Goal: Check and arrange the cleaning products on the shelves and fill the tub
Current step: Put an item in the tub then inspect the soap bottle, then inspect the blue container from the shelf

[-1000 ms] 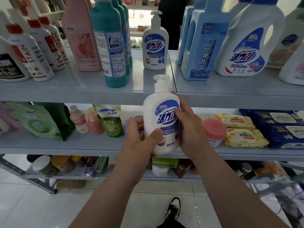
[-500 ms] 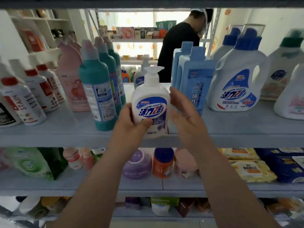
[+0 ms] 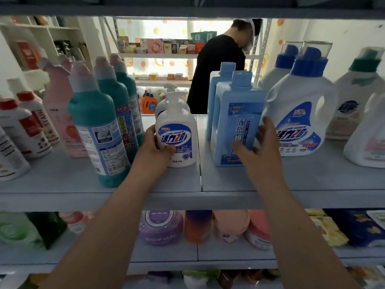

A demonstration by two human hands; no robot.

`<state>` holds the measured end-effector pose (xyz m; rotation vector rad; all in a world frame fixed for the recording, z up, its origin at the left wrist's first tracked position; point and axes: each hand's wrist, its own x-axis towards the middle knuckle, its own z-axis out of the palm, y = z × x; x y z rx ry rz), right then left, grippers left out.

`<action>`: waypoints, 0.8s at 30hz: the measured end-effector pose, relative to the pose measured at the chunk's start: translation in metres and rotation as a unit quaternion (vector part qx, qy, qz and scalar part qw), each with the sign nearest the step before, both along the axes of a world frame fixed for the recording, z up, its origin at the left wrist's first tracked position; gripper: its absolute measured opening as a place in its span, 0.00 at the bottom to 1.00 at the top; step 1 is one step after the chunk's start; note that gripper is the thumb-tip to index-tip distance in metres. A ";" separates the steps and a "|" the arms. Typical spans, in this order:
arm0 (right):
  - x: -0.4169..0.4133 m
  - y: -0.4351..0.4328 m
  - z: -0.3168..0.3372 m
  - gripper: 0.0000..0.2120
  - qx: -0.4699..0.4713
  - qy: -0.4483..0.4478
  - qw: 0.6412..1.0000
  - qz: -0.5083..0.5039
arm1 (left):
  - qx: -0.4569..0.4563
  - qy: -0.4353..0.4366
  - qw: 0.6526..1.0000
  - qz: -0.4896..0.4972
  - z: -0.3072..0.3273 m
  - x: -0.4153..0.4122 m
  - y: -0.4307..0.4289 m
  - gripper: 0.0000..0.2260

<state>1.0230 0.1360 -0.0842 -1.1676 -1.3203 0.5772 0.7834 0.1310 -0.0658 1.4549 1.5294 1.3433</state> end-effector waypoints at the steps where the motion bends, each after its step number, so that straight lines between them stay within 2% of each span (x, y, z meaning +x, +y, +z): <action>1: 0.000 0.001 0.001 0.39 -0.012 0.007 1.000 0.015 | 0.004 0.007 1.000 0.002 -0.001 0.002 0.001 0.23; 5: -0.002 0.006 0.004 0.30 -0.039 0.015 0.998 0.038 | 0.024 0.057 0.998 0.017 -0.009 0.005 0.005 0.23; 12: 0.001 0.016 0.005 0.33 -0.073 0.010 0.995 0.071 | 0.041 0.090 0.995 0.027 -0.016 0.007 0.010 0.23; 16: 0.005 0.022 0.007 0.29 -0.092 0.011 0.992 0.091 | 0.045 0.095 0.994 0.026 -0.018 0.006 0.011 0.22; 20: 0.007 0.026 0.007 0.33 -0.124 0.006 0.985 0.122 | 0.040 0.101 0.994 0.029 -0.016 0.008 0.010 0.23; 24: 0.003 0.017 0.010 0.36 -0.135 -0.005 0.985 0.109 | 0.024 0.098 0.994 0.028 -0.013 0.011 0.006 0.26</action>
